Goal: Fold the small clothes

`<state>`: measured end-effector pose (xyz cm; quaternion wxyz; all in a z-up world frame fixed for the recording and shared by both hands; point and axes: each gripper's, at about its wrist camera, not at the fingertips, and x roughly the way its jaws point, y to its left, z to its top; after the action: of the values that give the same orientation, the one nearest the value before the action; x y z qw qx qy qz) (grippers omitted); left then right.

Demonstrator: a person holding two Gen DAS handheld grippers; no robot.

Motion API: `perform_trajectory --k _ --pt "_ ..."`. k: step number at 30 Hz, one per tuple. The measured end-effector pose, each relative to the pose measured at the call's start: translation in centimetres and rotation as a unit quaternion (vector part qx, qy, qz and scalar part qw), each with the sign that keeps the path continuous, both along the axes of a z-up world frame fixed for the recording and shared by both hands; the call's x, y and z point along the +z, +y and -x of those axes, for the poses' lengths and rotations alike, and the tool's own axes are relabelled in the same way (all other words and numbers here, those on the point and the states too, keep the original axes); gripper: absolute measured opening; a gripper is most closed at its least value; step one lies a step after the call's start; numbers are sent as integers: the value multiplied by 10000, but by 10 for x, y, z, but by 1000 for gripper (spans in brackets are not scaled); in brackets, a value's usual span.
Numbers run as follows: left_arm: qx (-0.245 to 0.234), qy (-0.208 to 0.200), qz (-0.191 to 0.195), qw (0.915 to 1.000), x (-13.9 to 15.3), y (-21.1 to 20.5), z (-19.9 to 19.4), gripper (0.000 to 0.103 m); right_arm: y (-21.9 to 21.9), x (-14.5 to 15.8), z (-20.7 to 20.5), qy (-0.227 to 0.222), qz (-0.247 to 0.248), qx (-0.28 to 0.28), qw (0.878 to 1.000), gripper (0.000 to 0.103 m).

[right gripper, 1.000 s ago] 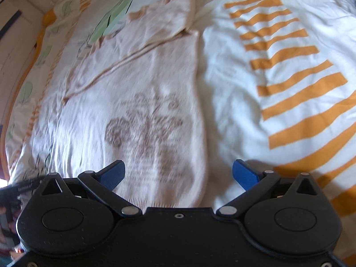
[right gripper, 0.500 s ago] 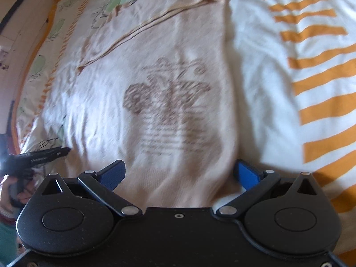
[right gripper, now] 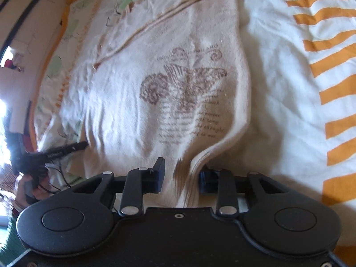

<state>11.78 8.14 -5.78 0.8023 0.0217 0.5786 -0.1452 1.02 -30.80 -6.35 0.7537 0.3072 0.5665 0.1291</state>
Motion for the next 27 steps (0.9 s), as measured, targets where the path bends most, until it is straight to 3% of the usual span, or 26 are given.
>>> perform_trajectory --k 3,5,9,12,13,17,22,27 --pt "58 -109 65 9999 5 0 2 6 -2 1 -1 -100 -123 -97 9998 35" --pt "64 -75 47 9999 4 0 1 7 -2 -2 -3 -33 -108 -144 9998 39" --pt "104 49 23 9999 -2 -1 -2 7 9 -8 -8 200 475 -61 9987 41" --pt "192 163 33 9997 -6 -1 -5 8 14 -8 -9 159 222 -57 9996 68" --pt "220 203 22 9996 -7 -1 -6 9 16 -9 -10 144 73 -81 9998 83" --pt "286 281 -14 9992 -11 -4 -12 9 34 -10 -16 111 250 73 9996 101" --pt "290 323 -46 9990 -16 -10 -20 9 52 -10 -21 23 625 203 9978 103" --pt "415 375 92 9984 -20 -11 -25 10 38 -16 -21 -10 223 -427 9988 103"
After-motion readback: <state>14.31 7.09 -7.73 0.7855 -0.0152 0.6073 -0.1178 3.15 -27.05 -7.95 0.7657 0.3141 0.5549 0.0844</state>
